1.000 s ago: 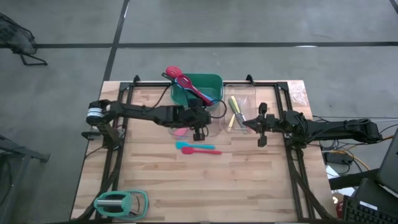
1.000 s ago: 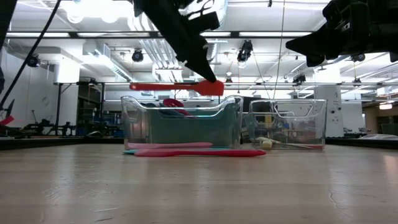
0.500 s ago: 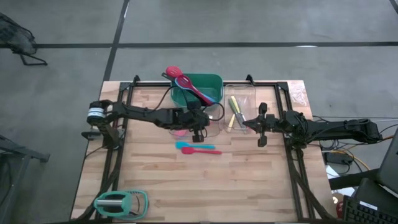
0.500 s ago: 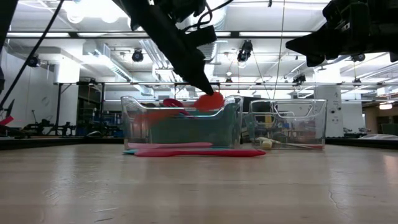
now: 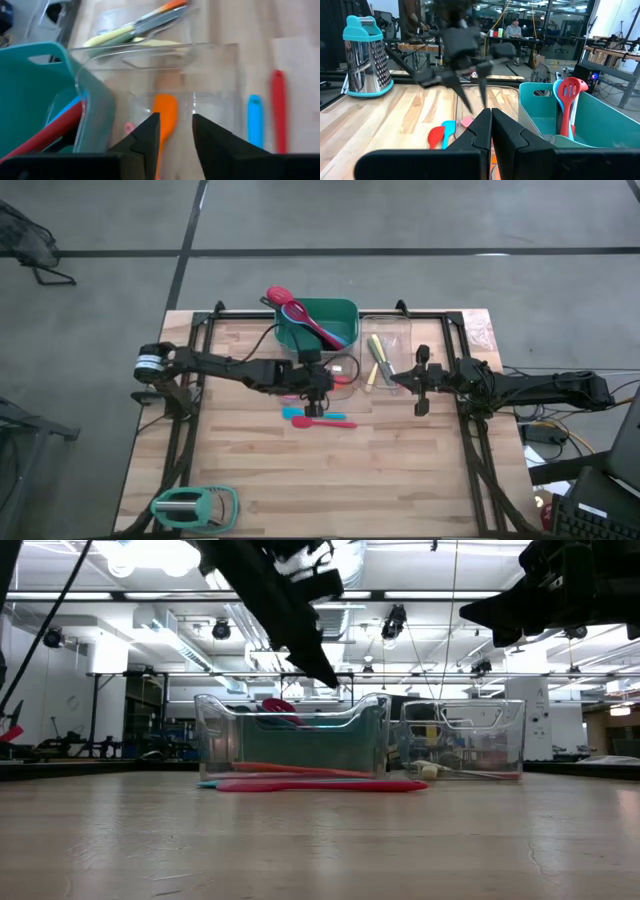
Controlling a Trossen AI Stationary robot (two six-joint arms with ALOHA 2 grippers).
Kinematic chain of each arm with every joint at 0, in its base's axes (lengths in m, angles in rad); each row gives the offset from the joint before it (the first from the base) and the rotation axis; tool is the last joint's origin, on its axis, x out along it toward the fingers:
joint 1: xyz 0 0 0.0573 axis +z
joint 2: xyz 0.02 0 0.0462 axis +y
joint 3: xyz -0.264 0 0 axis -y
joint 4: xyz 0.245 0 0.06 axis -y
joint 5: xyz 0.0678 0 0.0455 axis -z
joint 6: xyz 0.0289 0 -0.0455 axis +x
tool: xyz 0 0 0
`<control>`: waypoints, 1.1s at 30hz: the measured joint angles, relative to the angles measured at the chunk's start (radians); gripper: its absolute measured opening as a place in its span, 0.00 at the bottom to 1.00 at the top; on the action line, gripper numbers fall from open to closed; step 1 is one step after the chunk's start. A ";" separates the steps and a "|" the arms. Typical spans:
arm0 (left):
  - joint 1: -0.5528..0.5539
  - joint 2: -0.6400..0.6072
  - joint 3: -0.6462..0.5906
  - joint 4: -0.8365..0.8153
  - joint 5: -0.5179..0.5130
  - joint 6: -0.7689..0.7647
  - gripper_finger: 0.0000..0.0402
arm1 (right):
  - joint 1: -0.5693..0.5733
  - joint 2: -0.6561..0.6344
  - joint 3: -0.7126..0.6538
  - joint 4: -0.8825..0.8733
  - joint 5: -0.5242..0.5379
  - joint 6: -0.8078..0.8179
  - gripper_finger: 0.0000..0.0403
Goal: Pick & Place Kitchen Items
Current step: Adjust the colored spatulas
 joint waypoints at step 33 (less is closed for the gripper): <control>-0.266 -0.033 -0.279 -0.002 0.034 -0.332 0.53 | 0.000 0.001 0.000 0.000 0.000 0.000 0.02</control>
